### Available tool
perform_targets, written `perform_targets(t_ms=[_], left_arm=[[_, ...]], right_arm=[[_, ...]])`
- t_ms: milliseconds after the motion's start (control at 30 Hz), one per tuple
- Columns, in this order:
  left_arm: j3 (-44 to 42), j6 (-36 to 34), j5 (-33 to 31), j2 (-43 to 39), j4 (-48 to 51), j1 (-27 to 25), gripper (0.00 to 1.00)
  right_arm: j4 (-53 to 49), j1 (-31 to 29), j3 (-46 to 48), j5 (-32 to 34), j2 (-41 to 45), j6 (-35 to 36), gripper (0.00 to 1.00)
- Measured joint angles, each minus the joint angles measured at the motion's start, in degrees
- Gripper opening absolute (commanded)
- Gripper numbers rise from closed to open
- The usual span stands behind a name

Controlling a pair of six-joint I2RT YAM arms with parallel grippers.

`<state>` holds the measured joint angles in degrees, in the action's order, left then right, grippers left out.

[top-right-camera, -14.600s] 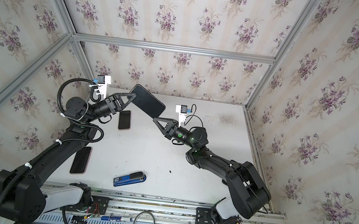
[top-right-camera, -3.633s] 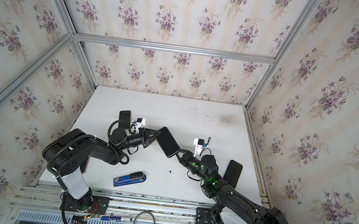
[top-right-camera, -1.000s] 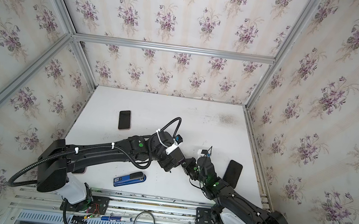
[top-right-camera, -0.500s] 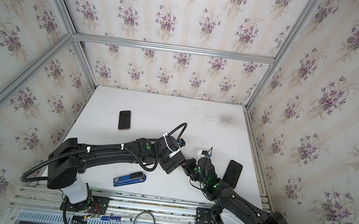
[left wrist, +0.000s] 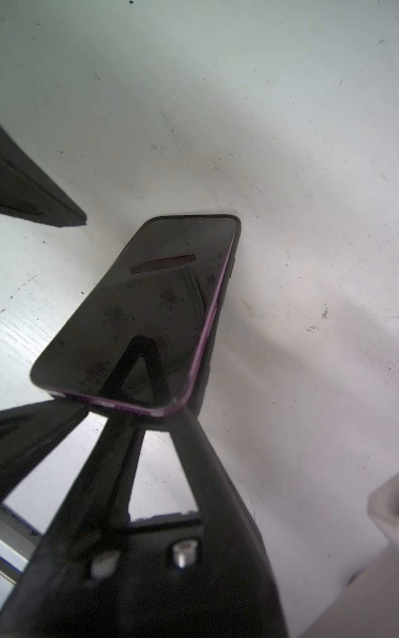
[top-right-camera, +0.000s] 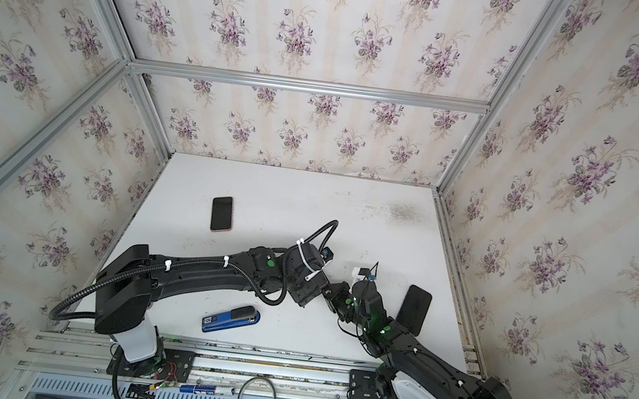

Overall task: Take the phone out of the phone case
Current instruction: 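Grip the phone's screen edge with the left gripper and pull away from the case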

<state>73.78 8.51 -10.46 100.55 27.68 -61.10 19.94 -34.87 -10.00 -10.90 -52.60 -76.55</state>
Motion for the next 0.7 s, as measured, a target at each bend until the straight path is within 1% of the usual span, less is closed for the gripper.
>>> perform_targets(t_ms=[167,300,700], left_arm=[[0.0,0.2,-0.3,0.4,-0.4,-0.1,0.7],[0.0,0.2,-1.5,0.4,-0.8,-0.4,0.63],[0.1,0.0,-10.5,0.7,-1.2,-2.3,0.6]], right_arm=[[0.0,0.0,0.0,0.3,0.0,-0.2,0.0],[0.2,0.0,0.0,0.5,0.0,-0.2,0.0],[2.1,0.0,0.0,0.6,-1.3,-0.6,0.0]])
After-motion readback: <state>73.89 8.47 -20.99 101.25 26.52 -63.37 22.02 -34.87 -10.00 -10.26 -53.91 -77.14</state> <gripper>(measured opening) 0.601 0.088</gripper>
